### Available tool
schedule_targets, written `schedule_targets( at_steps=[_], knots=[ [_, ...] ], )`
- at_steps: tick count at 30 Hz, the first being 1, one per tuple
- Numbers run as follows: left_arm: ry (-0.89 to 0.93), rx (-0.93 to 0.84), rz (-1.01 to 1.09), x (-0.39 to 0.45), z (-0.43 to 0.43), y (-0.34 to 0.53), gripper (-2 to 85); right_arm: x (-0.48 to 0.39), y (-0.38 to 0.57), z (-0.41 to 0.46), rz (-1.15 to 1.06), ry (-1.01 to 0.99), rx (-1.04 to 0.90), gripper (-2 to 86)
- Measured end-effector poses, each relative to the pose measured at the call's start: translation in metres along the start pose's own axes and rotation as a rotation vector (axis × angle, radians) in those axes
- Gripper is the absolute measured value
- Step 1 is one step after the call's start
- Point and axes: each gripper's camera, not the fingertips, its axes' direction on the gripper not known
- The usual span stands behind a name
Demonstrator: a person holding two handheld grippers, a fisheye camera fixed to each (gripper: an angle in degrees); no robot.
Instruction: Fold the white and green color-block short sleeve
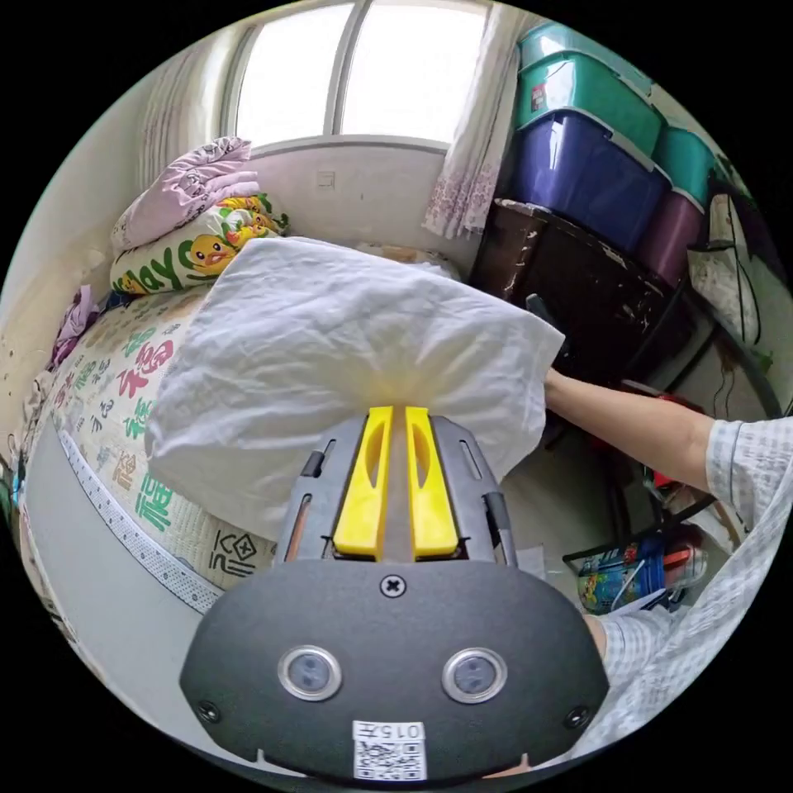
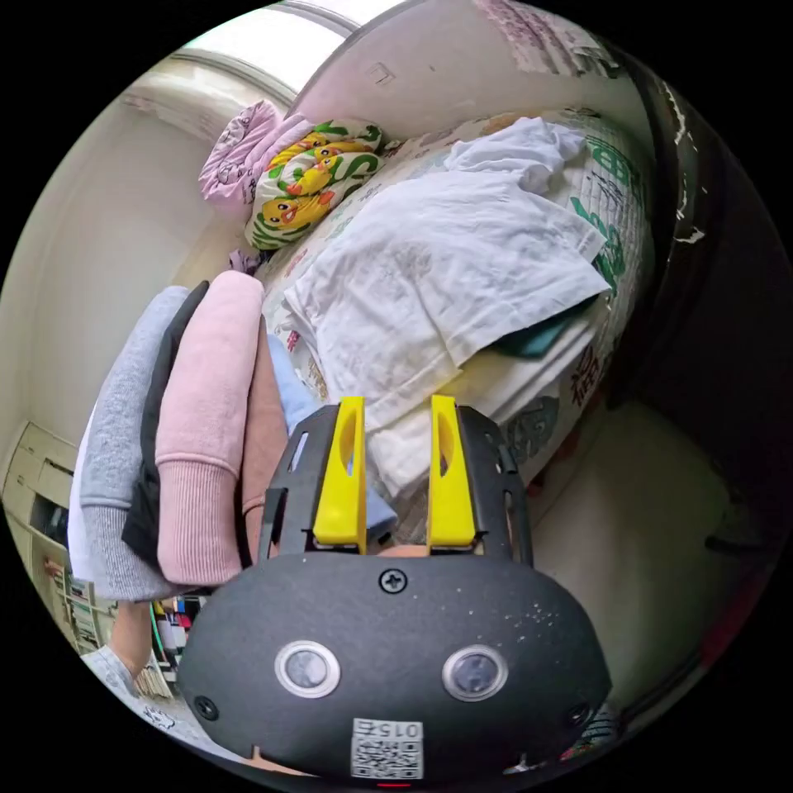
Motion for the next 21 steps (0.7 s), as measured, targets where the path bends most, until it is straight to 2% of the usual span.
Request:
schedule_targets(
  at_steps=[2, 5, 7, 10, 15, 21],
  knots=[
    [0.03, -0.06, -0.038, -0.006, 0.016, -0.019, 1.1, -0.008, -0.003, 0.005, 0.01, 0.09, -0.001, 8.5],
    [0.081, -0.125, -0.069, -0.013, 0.023, -0.037, 1.2, -0.017, 0.003, -0.002, 0.013, 0.109, 0.008, 6.3],
    [0.093, -0.141, -0.077, -0.015, 0.024, -0.04, 1.1, -0.024, 0.013, -0.014, 0.0, 0.095, 0.047, 1.8],
    [0.101, -0.133, -0.101, -0.016, 0.021, -0.034, 1.0, -0.035, 0.027, -0.041, -0.011, 0.047, 0.084, 0.2],
    [0.111, -0.046, -0.114, 0.0, -0.01, 0.003, 0.6, -0.061, 0.053, -0.126, -0.04, -0.06, 0.251, -0.4],
    [-0.012, 0.057, 0.014, 0.052, -0.073, 0.083, 0.9, -0.123, 0.101, -0.259, -0.208, -0.2, 0.477, -0.5]
  ],
)
